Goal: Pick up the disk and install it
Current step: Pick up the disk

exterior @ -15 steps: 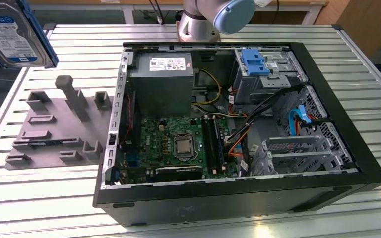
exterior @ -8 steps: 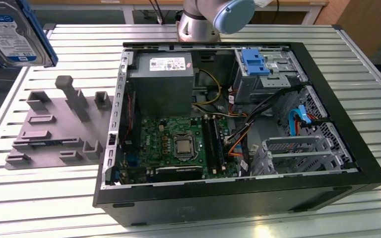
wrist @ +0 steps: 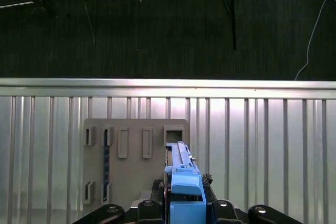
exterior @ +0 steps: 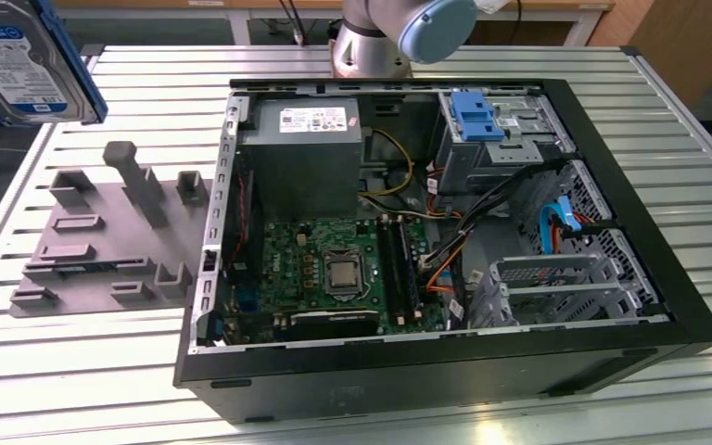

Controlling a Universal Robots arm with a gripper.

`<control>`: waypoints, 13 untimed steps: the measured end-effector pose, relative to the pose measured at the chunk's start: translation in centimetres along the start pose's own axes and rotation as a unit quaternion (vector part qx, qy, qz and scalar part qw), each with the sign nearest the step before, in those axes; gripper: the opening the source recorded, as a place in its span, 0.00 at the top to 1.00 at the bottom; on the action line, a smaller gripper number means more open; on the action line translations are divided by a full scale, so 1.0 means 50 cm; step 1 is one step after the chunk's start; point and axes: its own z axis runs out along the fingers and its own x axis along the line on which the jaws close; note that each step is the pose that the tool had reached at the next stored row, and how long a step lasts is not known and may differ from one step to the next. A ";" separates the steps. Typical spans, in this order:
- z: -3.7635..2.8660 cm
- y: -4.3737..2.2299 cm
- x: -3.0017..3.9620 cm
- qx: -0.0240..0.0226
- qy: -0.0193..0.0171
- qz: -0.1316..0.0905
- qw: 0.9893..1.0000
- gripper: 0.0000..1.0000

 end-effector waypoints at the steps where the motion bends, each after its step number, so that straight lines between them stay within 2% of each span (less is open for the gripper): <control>1: -0.001 0.000 0.000 0.000 0.000 0.000 1.000 0.64; 13: -0.007 0.000 0.000 0.000 0.000 0.000 1.000 0.64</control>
